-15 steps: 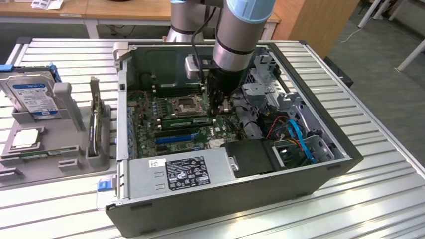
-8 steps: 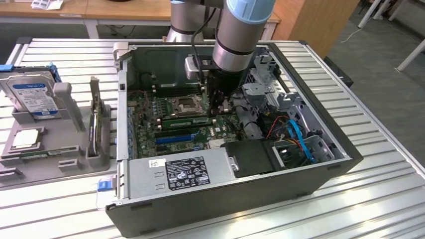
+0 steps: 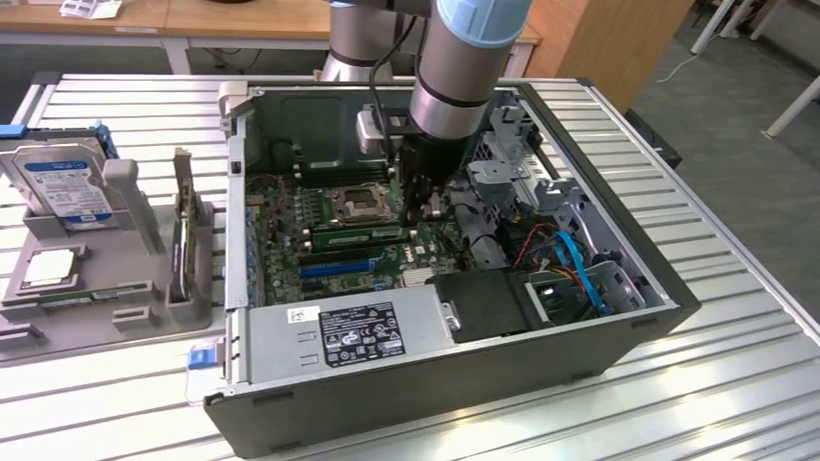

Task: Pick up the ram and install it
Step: 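Press down the ram until it locks into place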

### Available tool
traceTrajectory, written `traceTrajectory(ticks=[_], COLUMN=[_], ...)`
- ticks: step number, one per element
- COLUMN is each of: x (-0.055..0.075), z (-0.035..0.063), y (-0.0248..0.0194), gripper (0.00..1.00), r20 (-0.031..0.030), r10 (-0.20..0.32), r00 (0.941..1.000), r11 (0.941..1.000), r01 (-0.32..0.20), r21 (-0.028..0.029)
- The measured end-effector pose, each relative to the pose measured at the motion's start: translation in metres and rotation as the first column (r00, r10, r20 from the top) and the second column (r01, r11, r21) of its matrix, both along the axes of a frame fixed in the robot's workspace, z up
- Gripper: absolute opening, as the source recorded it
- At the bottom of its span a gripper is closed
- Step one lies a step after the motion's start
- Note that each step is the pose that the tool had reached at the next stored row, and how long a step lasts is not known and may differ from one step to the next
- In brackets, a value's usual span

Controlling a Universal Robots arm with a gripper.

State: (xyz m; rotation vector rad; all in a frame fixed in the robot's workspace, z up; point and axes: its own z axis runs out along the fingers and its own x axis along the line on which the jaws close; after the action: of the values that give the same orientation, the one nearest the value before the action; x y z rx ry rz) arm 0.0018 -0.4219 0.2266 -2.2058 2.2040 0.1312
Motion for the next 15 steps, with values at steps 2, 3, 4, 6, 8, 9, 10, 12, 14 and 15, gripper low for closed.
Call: traceTrajectory(ticks=[2,3,4,6,8,9,10,12,14,15], x=[0.0000,0.0000,0.0000,0.0000,0.0000,0.0000,0.0000,0.0000,0.0000,0.0000], z=[-0.0002,-0.0002,-0.0002,-0.0007,-0.0010,-0.0013,-0.0014,-0.0015,-0.0016,-0.0016], y=[0.0000,0.0000,0.0000,0.0000,0.0000,0.0000,0.0000,0.0000,0.0000,0.0000], gripper=[0.10,0.10,0.10,0.10,0.10,0.10,0.10,0.10,0.10,0.10], r20=[-0.0001,0.0000,0.0000,0.0001,0.0000,0.0000,0.0000,0.0000,0.0000,0.0000], r10=[0.000,0.000,0.000,0.000,0.000,0.000,0.000,0.000,0.000,0.000], r00=[1.0000,1.0000,1.0000,1.0000,1.0000,1.0000,1.0000,1.0000,1.0000,1.0000], r11=[1.0000,1.0000,1.0000,1.0000,1.0000,1.0000,1.0000,1.0000,1.0000,1.0000], r01=[0.000,0.000,0.000,0.000,0.000,0.000,0.000,0.000,0.000,0.000], r21=[-0.0001,-0.0001,0.0000,0.0003,0.0000,0.0000,-0.0001,-0.0002,-0.0001,0.0000])
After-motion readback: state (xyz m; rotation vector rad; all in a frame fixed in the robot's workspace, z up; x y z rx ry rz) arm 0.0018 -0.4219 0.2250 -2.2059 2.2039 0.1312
